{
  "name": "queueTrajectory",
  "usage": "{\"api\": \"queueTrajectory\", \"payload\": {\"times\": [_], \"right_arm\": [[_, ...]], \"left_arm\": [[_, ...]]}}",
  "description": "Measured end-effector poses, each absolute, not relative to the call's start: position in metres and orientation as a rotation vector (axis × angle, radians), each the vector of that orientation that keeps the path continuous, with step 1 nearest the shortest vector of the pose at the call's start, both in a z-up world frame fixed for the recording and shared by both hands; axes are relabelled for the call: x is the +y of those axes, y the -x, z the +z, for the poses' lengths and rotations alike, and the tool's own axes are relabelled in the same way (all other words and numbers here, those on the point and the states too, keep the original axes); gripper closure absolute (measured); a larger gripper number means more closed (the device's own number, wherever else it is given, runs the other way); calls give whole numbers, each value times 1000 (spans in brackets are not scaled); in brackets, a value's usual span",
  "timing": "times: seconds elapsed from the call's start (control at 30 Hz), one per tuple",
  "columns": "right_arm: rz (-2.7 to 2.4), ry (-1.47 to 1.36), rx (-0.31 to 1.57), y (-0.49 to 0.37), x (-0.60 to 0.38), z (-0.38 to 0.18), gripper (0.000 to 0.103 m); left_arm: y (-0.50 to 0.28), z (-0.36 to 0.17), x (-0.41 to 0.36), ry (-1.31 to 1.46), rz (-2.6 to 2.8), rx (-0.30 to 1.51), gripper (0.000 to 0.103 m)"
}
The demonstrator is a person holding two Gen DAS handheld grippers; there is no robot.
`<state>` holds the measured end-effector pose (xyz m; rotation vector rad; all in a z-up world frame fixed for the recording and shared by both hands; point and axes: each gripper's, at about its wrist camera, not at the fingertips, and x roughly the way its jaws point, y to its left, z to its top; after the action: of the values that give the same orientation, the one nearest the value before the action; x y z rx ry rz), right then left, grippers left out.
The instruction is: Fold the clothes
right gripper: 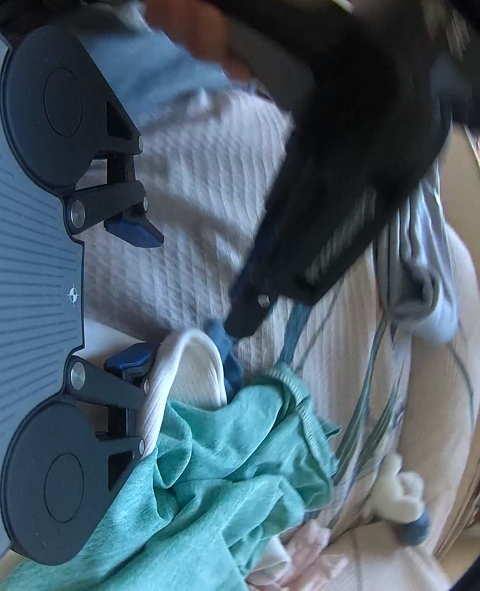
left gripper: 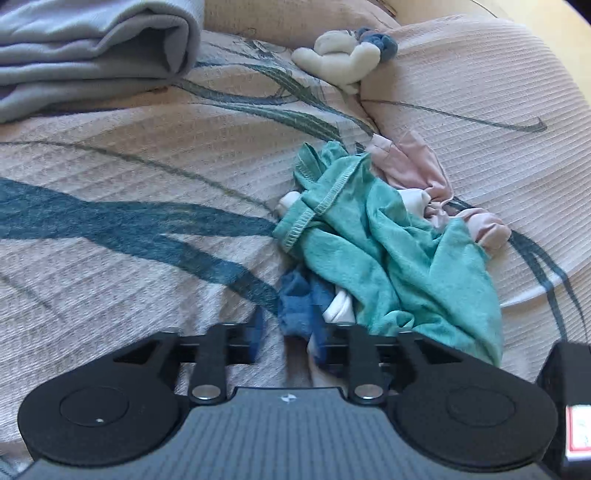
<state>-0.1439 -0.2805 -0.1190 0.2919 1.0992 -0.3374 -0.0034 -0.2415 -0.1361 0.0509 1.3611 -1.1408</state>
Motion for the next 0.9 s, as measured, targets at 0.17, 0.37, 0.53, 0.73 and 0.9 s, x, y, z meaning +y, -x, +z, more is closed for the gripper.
{"api": "queueTrajectory", "payload": {"times": [0.17, 0.37, 0.53, 0.73, 0.9], "right_arm": [[-516, -191, 1116, 165, -290, -114, 103], [-679, -66, 1047, 185, -288, -82, 103], [-628, -74, 1048, 191, -300, -79, 103], [-591, -69, 1043, 193, -297, -77, 100], [-564, -60, 1040, 192, -291, -76, 87]], "left_arm": [[2, -136, -242, -76, -1117, 1331, 40], [7, -140, -246, -87, -1154, 1347, 33], [13, -156, -260, -44, -1186, 1419, 22], [8, -168, -262, 104, -1087, 1480, 41], [8, -178, -267, 150, -1031, 1573, 98]]}}
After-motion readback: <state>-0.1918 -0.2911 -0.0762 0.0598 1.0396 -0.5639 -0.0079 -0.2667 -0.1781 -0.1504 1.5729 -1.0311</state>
